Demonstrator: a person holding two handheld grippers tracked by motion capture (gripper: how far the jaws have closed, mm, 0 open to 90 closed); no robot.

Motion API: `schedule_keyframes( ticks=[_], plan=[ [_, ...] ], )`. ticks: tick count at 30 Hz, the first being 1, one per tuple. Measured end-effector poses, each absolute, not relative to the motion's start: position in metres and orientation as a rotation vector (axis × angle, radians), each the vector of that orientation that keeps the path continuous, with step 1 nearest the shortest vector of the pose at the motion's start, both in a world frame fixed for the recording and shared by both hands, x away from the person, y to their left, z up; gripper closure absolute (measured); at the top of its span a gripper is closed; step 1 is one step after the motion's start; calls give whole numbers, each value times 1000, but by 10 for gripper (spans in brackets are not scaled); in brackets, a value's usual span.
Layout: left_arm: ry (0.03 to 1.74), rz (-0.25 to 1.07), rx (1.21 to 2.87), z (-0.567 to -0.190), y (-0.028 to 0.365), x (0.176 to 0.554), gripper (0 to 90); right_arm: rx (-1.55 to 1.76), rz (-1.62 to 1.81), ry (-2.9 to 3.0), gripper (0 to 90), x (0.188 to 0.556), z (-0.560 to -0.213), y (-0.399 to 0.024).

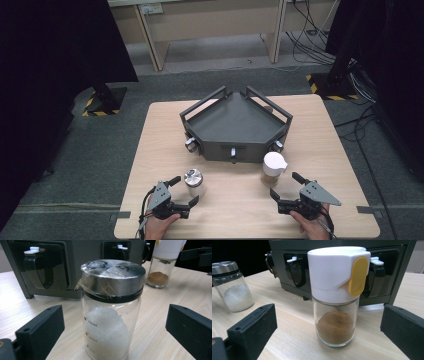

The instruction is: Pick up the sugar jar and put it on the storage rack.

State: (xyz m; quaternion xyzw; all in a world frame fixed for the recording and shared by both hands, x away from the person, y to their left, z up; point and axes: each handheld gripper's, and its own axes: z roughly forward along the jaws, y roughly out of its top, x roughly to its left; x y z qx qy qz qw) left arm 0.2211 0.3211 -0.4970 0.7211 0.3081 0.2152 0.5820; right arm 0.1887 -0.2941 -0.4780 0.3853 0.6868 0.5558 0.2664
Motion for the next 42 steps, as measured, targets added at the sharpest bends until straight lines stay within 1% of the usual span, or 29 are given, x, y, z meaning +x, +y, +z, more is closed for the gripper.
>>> schedule_keyframes(
  ticks=[27,38,40,42],
  plan=[
    [709,504,1708,-492,308,243,27,1044,1500,1861,10,191,-478,-293],
    [709,479,1710,-492,306,252,64,1044,1501,1864,10,191,-478,-293],
    [707,477,1709,-492,306,253,92,1045,1502,1864,10,191,-478,-294],
    [706,478,1712,-492,305,254,97,1045,1502,1864,11,191,-478,-294]
  ],
)
